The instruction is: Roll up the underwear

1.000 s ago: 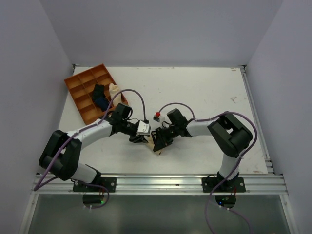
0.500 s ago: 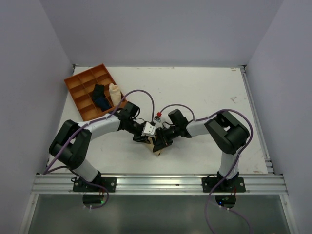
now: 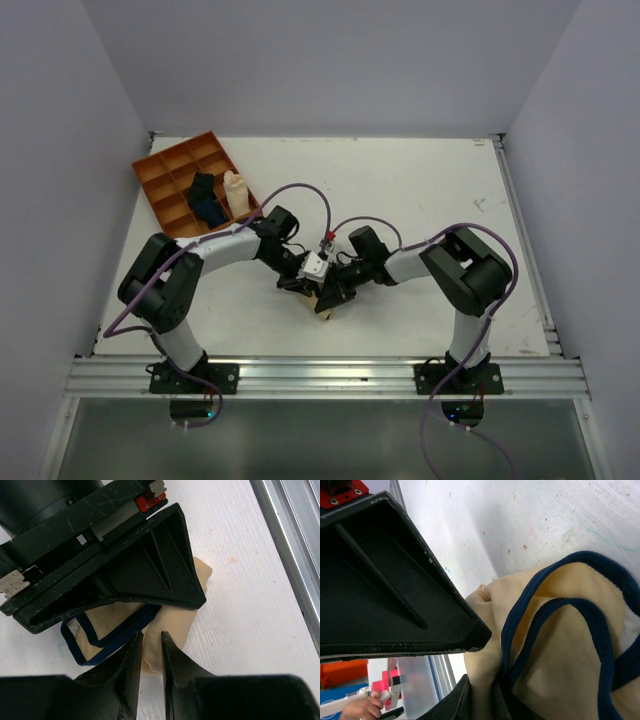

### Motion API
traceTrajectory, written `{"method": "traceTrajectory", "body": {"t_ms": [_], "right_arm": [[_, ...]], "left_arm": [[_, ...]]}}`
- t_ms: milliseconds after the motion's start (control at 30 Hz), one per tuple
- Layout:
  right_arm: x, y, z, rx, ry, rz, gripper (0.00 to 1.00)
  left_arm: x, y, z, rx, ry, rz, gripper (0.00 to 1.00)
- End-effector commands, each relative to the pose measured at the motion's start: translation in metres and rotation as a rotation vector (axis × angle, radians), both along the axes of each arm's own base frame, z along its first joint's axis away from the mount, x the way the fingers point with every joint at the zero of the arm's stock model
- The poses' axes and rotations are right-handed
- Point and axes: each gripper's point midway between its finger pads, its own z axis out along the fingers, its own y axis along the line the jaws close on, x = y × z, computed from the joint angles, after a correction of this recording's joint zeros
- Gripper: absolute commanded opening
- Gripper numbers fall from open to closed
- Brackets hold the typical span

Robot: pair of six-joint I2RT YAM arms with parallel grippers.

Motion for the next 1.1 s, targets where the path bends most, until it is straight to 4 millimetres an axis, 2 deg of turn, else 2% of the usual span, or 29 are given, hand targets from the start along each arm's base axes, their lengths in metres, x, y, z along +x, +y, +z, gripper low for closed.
{"method": "traceTrajectory", "body": {"t_ms": [0,67,100,200,700,767,933,1000,1033,1067], "right_arm": [[-0.002,-0.013,-0.026,-0.079,0.025,-0.050,0.22],[0.000,-0.016,-0.029,-0.083,0.032,-0.064,0.22],[0.000,-0.017,-0.030,-0.084,0.042,-0.067,0.22],[0.000,-0.020,-0.034,-0.086,0.050,-0.074,0.22],[0.001,-0.020,-0.028,-0.055,0.059,-0.078,0.22],[0.001,-0.020,-0.029,-0.056,0.060,-0.080,0.22],[0.002,-0.021,-0.027,-0.062,0.050,-0.088,0.23],[0.002,-0.026,-0.025,-0.094,0.030,-0.099,0.27],[0.008,-0.030,-0.029,-0.133,-0.011,-0.127,0.29],[0.004,-0.036,-0.032,-0.172,-0.006,-0.135,0.32]], "left_arm": [[-0.009,-0.003,0.001,0.001,0.045,-0.064,0.24],[-0.012,-0.004,0.005,-0.011,0.053,-0.071,0.27],[-0.013,-0.006,0.012,-0.027,0.042,-0.073,0.33],[-0.010,-0.005,0.019,-0.031,0.011,-0.062,0.36],[-0.011,-0.007,0.002,0.032,0.002,-0.018,0.40],[-0.010,-0.007,-0.001,0.038,-0.001,-0.021,0.39],[-0.006,-0.011,-0.008,0.054,0.025,-0.031,0.22],[-0.006,-0.011,-0.014,0.086,0.064,-0.042,0.17],[-0.006,-0.010,-0.016,0.096,0.075,-0.046,0.16],[-0.010,-0.007,-0.022,0.127,0.110,-0.047,0.15]]}}
